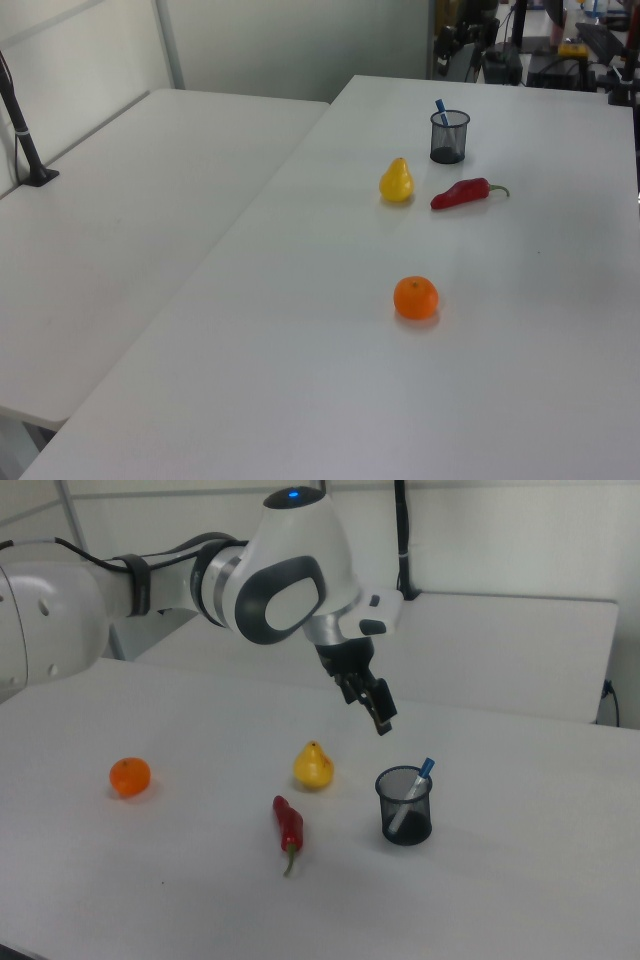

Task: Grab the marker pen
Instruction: 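Move the open gripper over the black mesh pen cup, then lower the gripper and close it on the blue-capped marker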

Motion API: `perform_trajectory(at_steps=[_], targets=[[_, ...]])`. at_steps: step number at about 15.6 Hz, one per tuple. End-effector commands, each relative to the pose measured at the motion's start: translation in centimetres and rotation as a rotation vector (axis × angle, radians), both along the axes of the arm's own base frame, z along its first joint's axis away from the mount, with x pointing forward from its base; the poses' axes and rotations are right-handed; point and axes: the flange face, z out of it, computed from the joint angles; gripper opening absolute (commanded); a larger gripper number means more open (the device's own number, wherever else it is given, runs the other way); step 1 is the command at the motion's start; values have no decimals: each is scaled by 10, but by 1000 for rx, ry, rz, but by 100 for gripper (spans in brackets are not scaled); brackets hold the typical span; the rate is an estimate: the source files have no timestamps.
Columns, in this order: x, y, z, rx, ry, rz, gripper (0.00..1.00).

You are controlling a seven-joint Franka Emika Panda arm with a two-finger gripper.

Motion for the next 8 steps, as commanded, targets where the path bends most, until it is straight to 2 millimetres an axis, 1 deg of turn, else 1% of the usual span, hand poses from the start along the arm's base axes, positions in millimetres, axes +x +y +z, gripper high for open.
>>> perform_trajectory(at_steps=[1,2,3,5,8], targets=[[1,-35,-17,-20,-46,-28,100],[2,-45,-26,-24,-49,-41,100],[3,-54,-31,-34,-68,-53,100],[5,-65,-36,-57,-95,-60,100],[12,-67,-68,-61,-58,-40,100]])
